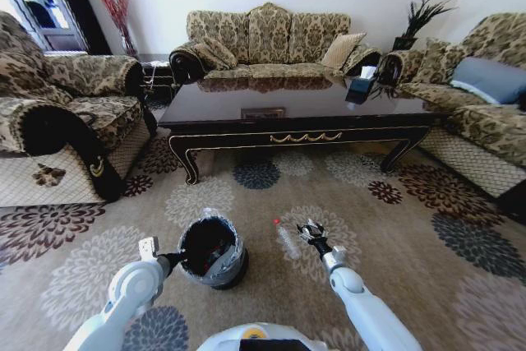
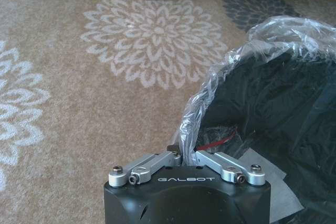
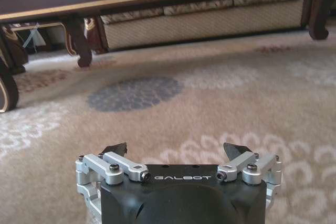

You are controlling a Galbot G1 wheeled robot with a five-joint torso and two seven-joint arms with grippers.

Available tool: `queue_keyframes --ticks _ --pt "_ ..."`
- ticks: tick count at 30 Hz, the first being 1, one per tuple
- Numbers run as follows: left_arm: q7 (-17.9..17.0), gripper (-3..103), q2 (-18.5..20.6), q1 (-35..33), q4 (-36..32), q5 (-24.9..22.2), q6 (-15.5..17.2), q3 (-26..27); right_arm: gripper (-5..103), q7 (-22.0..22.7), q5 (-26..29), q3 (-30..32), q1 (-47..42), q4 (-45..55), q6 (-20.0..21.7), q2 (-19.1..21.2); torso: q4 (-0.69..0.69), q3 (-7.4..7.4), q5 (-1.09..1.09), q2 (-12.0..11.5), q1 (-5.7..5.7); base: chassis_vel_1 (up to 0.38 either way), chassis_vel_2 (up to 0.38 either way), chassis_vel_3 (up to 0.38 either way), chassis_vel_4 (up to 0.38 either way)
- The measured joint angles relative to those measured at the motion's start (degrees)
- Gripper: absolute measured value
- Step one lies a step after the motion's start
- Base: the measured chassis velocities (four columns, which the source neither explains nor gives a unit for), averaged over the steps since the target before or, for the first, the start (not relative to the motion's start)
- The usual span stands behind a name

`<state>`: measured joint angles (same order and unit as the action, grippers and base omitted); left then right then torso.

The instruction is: Move to the front of the table and pick up the trash from the floor, then place it into the trash bin.

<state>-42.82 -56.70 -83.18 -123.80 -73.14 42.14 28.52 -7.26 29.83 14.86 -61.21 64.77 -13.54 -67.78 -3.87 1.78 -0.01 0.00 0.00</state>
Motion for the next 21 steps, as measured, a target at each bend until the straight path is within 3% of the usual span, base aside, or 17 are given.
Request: queue_keyframes --ticks 4,21 --pt "-0.01 0 -0.04 0.09 -0.2 -0.17 0.0 -0.32 100 -0.24 -1.72 -0.03 3.17 -7.94 -1.22 -2.05 0.0 0.0 0.01 0.0 0.0 0.0 0.0 0.0 0.0" --pt "-0.02 0 -0.62 -0.92 -0.41 -0.12 0.0 -0.39 100 -2.29 -3.61 1.19 10.94 -24.8 -4.27 -4.81 0.0 0.0 0.0 0.0 0.0 0.0 0.0 0.0 0.0"
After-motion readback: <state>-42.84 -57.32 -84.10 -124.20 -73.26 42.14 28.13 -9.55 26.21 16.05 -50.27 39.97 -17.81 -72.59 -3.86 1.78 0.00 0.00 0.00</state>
